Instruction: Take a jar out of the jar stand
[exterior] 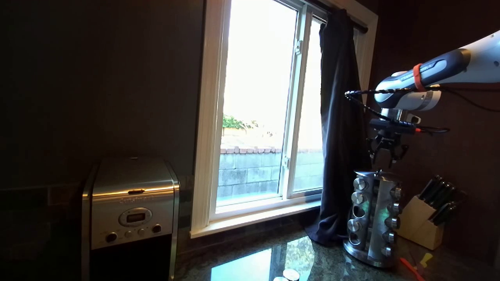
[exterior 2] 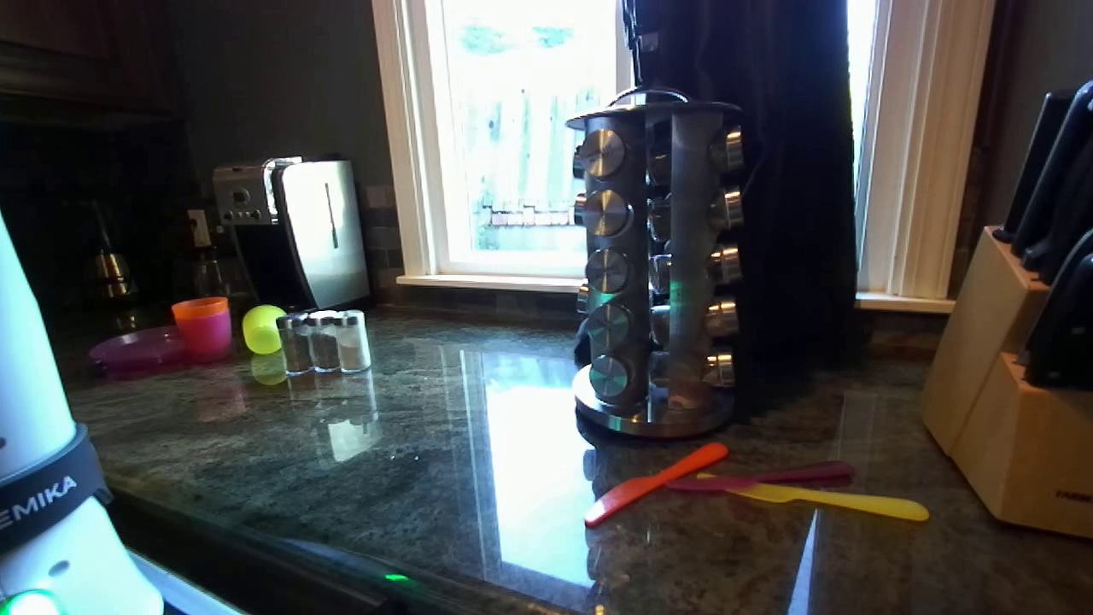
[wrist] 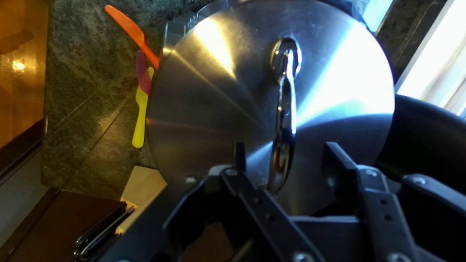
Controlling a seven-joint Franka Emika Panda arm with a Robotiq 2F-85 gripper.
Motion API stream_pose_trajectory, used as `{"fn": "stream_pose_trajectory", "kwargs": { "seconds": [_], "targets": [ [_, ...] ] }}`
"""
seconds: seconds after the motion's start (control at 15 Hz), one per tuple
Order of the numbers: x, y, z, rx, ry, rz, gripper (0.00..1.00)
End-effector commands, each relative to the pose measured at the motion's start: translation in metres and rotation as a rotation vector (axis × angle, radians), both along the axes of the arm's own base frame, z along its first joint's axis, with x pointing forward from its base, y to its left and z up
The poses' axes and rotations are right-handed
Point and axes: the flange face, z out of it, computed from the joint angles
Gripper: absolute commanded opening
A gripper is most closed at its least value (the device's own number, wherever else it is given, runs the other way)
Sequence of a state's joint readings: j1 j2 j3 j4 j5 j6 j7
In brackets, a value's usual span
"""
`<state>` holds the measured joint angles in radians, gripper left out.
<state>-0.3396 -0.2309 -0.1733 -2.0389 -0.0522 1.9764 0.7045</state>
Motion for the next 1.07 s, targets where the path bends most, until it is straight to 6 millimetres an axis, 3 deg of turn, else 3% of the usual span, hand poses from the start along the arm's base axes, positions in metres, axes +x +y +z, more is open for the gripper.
{"fn": "stream_pose_trajectory", "kwargs": {
  "seconds": [0.0, 0.07, 0.2, 0.27, 0.4, 0.53, 0.67, 1.0],
  "targets": [
    [0.0052, -0.0075, -0.0056, 0.029, -0.006, 0.002, 0.52],
    [0.0056, -0.0086, -0.0076, 0.035, -0.005, 0.001, 0.5],
    [0.006, -0.0101, -0.0108, 0.046, 0.0, -0.005, 0.38],
    [0.0062, -0.0102, -0.0116, 0.056, 0.005, -0.02, 0.19],
    [0.0061, -0.0108, -0.011, 0.081, -0.011, -0.056, 0.14],
    [0.0051, -0.0115, -0.0091, 0.109, -0.021, -0.11, 0.0],
    [0.0027, -0.0137, -0.0078, 0.122, -0.033, -0.195, 0.04],
    [0.0011, -0.0111, -0.0078, 0.139, -0.048, -0.453, 0.04]
  ]
}}
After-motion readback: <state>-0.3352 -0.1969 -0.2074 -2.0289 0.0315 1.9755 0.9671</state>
